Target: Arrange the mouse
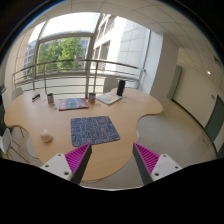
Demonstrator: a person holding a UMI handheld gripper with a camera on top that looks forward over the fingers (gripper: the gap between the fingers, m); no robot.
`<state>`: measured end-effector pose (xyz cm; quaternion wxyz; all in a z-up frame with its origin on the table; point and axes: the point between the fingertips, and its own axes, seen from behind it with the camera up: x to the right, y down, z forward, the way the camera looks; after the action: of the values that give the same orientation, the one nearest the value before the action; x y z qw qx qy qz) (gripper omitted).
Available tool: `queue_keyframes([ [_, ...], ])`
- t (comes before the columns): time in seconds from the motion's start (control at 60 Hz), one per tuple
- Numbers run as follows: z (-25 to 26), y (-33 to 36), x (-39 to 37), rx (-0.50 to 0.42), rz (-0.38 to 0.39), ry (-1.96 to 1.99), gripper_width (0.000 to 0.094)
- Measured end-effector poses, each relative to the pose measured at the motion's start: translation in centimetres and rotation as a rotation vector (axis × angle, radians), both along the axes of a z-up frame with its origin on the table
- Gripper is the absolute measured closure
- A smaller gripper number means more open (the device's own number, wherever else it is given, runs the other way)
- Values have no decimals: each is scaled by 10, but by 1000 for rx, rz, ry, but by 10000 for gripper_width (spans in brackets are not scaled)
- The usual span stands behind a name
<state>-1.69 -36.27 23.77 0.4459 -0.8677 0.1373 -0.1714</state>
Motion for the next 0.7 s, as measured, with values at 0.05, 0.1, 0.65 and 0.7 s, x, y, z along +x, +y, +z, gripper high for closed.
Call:
queue_keyframes([
  [0.05, -2, 0, -1, -15, 4, -3, 92],
  [0.1, -11, -1, -5, -35, 8, 0, 90],
  [0.65, -202, 130, -248, -98, 399, 162, 88],
  [0.7, -211, 159, -262, -85, 413, 153, 88],
])
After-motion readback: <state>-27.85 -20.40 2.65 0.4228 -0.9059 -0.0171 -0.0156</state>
